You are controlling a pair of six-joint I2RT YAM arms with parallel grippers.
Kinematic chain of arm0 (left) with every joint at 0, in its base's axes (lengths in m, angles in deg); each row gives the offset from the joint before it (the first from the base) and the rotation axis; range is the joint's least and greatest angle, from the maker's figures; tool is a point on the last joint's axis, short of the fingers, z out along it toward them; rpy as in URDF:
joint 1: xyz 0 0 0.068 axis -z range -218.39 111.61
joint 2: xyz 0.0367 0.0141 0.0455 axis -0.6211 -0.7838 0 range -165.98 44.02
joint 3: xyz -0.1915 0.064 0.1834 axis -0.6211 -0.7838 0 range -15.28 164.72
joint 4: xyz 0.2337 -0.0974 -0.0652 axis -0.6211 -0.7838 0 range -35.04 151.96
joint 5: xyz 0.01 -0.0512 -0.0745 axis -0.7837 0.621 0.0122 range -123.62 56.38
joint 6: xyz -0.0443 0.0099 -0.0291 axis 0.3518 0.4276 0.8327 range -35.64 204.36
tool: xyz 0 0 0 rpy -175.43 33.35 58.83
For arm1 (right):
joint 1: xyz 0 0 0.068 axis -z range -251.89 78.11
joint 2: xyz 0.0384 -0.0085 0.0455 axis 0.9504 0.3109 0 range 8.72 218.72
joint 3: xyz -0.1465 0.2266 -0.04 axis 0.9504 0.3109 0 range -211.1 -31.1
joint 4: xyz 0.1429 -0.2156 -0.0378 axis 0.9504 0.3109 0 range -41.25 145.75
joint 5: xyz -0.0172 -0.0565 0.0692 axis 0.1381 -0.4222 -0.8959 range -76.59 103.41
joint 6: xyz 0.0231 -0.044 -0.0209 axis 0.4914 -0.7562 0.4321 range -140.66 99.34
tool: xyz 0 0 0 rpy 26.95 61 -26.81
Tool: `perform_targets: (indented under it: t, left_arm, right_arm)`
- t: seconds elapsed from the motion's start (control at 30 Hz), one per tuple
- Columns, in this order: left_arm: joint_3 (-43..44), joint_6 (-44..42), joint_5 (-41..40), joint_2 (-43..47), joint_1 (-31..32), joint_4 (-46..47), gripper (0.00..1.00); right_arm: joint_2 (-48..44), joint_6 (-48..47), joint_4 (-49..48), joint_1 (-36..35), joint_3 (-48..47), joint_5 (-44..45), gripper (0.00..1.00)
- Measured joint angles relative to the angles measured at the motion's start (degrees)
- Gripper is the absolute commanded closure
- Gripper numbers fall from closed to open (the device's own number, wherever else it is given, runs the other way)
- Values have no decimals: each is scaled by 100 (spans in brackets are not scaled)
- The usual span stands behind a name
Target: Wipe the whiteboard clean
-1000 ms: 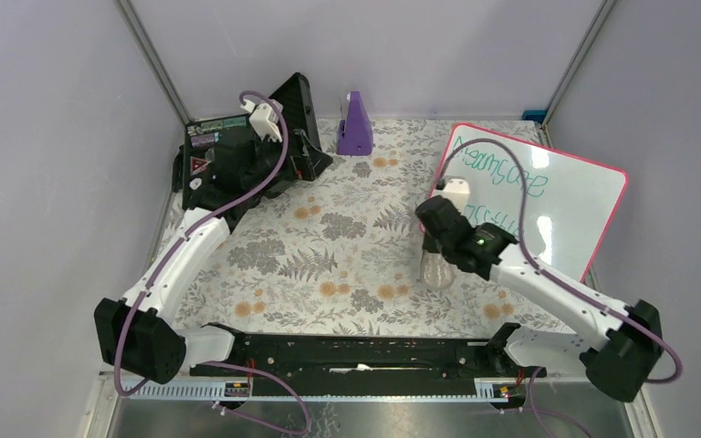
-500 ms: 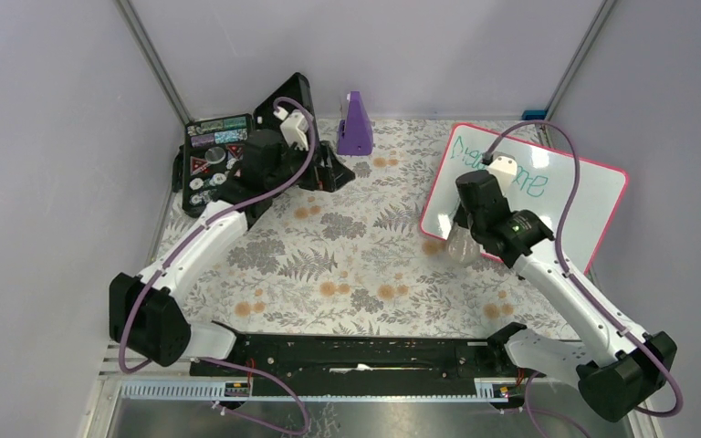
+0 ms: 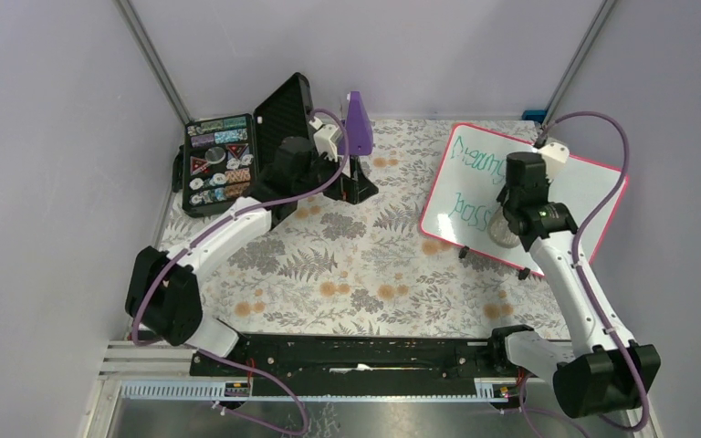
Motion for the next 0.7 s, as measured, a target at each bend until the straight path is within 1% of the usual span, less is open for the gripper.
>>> perform_targets:
  t: [0.13, 0.23, 0.3, 0.4, 0.43, 0.6, 0.7]
  left_arm:
    - [22, 234, -28, -426, 39, 625, 1]
    - [155, 455, -59, -1010, 114, 1329, 1]
    - [356, 514, -87, -1462, 234, 1742, 2]
    - [970, 529, -87, -2277, 461, 2149, 3]
    - [1340, 485, -79, -2649, 557, 2223, 2]
    - [2763, 109, 42, -3856, 870, 2120, 2]
    - [3263, 35, 101, -4273, 920, 2111, 4]
  right_arm:
    - [164, -142, -431, 754, 2, -330, 100]
    - [280, -149, -850, 1331, 48, -704, 100]
    - [332, -140, -1056, 1537, 66, -844, 100]
    - [439, -166, -1331, 1563, 26, -1226, 100]
    - [498, -199, -1355, 1563, -33, -1340, 100]
    - [994, -437, -1375, 1563, -820, -1991, 100]
    - [1001, -509, -1491, 1563, -1051, -2208, 100]
